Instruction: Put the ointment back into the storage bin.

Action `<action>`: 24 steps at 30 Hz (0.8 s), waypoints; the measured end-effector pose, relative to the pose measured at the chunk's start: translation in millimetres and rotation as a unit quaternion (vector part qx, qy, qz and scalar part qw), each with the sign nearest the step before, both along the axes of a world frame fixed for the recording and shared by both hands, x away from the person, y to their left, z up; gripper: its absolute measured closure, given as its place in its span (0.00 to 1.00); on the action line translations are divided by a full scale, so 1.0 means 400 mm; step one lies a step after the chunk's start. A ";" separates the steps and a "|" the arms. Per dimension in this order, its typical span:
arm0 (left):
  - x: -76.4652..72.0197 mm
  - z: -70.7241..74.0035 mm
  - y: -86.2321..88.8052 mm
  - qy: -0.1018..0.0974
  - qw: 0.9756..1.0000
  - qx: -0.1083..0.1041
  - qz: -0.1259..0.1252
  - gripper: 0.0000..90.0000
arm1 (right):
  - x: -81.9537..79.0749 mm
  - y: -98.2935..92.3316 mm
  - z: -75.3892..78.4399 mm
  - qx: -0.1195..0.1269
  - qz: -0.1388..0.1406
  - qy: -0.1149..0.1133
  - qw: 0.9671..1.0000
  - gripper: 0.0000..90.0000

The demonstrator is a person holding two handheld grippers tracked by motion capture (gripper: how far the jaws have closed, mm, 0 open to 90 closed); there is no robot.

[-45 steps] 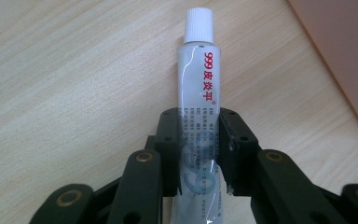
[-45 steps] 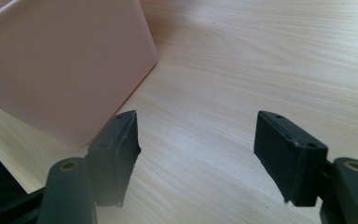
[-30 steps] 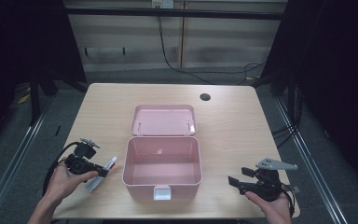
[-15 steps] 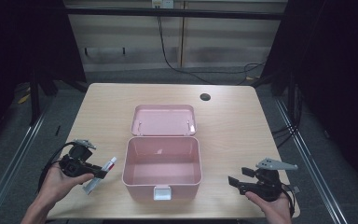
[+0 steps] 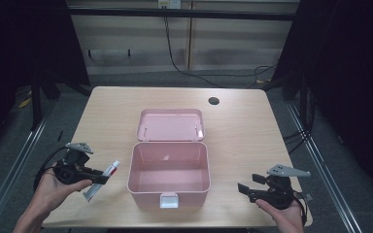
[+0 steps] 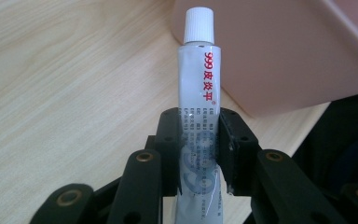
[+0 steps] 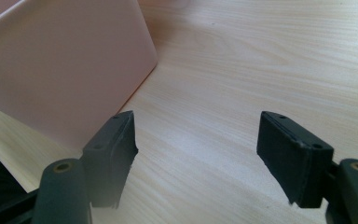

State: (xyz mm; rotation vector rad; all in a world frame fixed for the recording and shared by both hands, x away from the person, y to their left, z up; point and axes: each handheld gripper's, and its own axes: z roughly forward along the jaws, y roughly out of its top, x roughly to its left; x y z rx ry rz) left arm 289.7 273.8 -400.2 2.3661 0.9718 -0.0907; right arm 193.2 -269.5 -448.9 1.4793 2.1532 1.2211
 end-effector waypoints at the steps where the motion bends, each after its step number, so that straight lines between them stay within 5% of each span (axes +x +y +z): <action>1: -0.004 0.010 -0.001 -0.004 1.000 -0.003 -0.009 0.79 | 0.000 0.000 0.000 0.000 0.000 0.001 1.000 0.31; 24: -0.026 0.119 0.006 -0.036 0.998 -0.043 -0.014 0.79 | 0.000 0.001 0.000 0.000 0.000 0.003 1.000 0.31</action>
